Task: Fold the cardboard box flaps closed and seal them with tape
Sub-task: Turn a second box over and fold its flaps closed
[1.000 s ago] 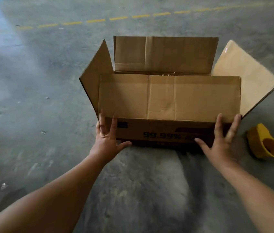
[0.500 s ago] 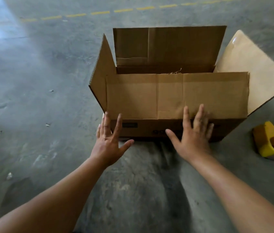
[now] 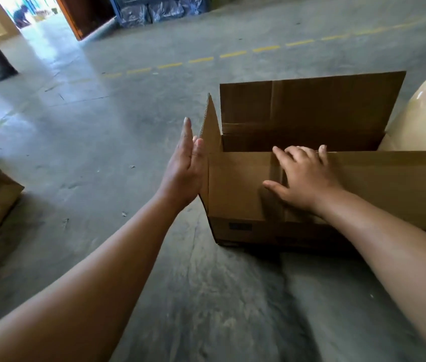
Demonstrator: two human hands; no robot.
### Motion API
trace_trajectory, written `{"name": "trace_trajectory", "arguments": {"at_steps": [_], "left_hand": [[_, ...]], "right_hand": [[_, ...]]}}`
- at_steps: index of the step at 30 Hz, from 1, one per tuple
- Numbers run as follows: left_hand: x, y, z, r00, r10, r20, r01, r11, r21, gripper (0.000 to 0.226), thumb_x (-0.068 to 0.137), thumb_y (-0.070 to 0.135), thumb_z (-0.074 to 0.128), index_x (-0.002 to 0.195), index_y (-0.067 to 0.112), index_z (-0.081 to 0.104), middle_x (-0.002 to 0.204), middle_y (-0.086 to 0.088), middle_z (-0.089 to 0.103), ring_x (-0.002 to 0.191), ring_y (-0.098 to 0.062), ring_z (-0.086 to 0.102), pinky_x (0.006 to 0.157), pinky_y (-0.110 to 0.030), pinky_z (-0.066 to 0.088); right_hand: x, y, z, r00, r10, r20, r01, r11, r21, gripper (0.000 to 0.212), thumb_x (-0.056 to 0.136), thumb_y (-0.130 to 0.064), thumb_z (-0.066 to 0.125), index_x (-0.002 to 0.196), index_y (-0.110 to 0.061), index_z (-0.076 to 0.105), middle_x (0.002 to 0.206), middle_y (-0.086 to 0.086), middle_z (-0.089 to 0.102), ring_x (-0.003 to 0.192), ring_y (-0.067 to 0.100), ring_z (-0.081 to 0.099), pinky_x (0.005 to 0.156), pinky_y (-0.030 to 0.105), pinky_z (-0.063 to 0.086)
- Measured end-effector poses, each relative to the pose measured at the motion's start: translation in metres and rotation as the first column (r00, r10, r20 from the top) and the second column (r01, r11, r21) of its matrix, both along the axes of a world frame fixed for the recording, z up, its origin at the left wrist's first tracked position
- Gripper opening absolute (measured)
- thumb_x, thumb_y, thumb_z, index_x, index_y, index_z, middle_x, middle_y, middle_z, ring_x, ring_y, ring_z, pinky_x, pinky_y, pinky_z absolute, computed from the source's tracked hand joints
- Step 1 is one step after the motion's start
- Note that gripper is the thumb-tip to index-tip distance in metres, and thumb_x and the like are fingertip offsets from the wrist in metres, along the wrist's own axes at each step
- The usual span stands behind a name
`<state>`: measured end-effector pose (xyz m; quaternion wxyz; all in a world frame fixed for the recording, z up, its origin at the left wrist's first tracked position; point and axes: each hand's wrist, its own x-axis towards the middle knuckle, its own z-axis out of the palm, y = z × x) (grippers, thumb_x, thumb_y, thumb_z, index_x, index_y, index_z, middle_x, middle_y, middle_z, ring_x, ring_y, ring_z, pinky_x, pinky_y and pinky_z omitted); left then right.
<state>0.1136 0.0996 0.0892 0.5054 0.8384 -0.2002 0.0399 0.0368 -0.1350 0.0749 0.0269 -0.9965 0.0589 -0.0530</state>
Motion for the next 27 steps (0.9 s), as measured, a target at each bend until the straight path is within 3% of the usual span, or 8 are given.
{"name": "trace_trajectory", "arguments": {"at_steps": [5, 10, 16, 20, 22, 24, 27], "left_hand": [[0.008, -0.004, -0.008, 0.983, -0.045, -0.178, 0.026, 0.993, -0.112, 0.080, 0.087, 0.070, 0.034, 0.155, 0.027, 0.029, 0.159, 0.010, 0.032, 0.146, -0.005, 0.028, 0.122, -0.040, 0.024], [0.007, -0.009, -0.006, 0.965, -0.069, -0.254, 0.017, 0.980, -0.201, 0.075, 0.090, 0.065, 0.035, 0.155, 0.028, 0.030, 0.159, 0.007, 0.033, 0.146, -0.011, 0.030, 0.121, -0.041, 0.025], [0.012, -0.006, -0.006, 0.931, -0.138, -0.338, 0.065, 0.974, -0.217, 0.085, 0.086, 0.067, 0.041, 0.158, 0.030, 0.015, 0.164, 0.005, 0.019, 0.149, -0.016, 0.023, 0.122, -0.045, 0.022], [0.018, -0.008, 0.008, 0.793, -0.283, -0.540, 0.256, 0.958, -0.126, 0.099, 0.072, 0.090, 0.043, 0.155, 0.040, 0.024, 0.164, 0.008, 0.021, 0.149, -0.018, 0.024, 0.120, -0.052, 0.019], [0.019, -0.014, 0.014, 0.740, -0.318, -0.593, 0.340, 0.937, -0.078, 0.082, 0.085, 0.080, 0.034, 0.155, 0.037, 0.024, 0.164, 0.011, 0.018, 0.149, -0.014, 0.022, 0.122, -0.052, 0.011], [0.022, -0.018, 0.020, 0.720, -0.308, -0.622, 0.373, 0.928, -0.028, 0.072, 0.093, 0.069, 0.031, 0.156, 0.035, 0.019, 0.164, 0.013, 0.015, 0.149, -0.013, 0.022, 0.122, -0.052, 0.009], [0.034, -0.026, 0.027, 0.665, -0.311, -0.679, 0.439, 0.898, 0.019, 0.074, 0.092, 0.068, 0.032, 0.157, 0.033, 0.021, 0.163, 0.011, 0.021, 0.150, -0.017, 0.022, 0.120, -0.054, 0.015]], "right_hand": [[-0.033, 0.009, 0.023, 0.975, 0.086, 0.205, -0.100, 0.993, 0.059, 0.070, 0.088, -0.056, 0.048, 0.147, -0.018, 0.038, 0.134, 0.013, 0.051, 0.128, 0.033, 0.041, 0.115, 0.053, 0.022], [-0.061, 0.012, 0.031, 0.943, 0.152, 0.297, -0.181, 0.981, 0.073, 0.052, 0.090, -0.044, 0.054, 0.135, -0.018, 0.055, 0.115, 0.005, 0.061, 0.110, 0.025, 0.050, 0.094, 0.041, 0.042], [-0.072, 0.015, 0.038, 0.916, 0.189, 0.353, -0.257, 0.954, 0.156, 0.025, 0.089, -0.026, 0.063, 0.113, -0.023, 0.067, 0.095, -0.003, 0.068, 0.088, 0.016, 0.056, 0.072, 0.029, 0.044], [-0.078, 0.012, 0.049, 0.933, 0.209, 0.295, -0.285, 0.926, 0.248, 0.023, 0.087, -0.024, 0.068, 0.109, -0.029, 0.071, 0.080, -0.011, 0.063, 0.071, 0.002, 0.045, 0.059, 0.012, 0.032], [-0.079, 0.011, 0.052, 0.946, 0.191, 0.262, -0.263, 0.924, 0.278, 0.024, 0.088, -0.027, 0.067, 0.111, -0.033, 0.070, 0.076, -0.019, 0.051, 0.064, -0.002, 0.043, 0.057, 0.011, 0.029], [-0.080, 0.011, 0.054, 0.954, 0.187, 0.234, -0.251, 0.926, 0.283, 0.025, 0.090, -0.029, 0.065, 0.113, -0.036, 0.069, 0.076, -0.026, 0.049, 0.066, -0.006, 0.047, 0.057, 0.010, 0.031], [-0.082, 0.011, 0.057, 0.963, 0.193, 0.189, -0.245, 0.918, 0.312, 0.026, 0.091, -0.031, 0.062, 0.116, -0.039, 0.067, 0.101, -0.018, 0.070, 0.092, 0.005, 0.064, 0.070, 0.017, 0.049]]}}
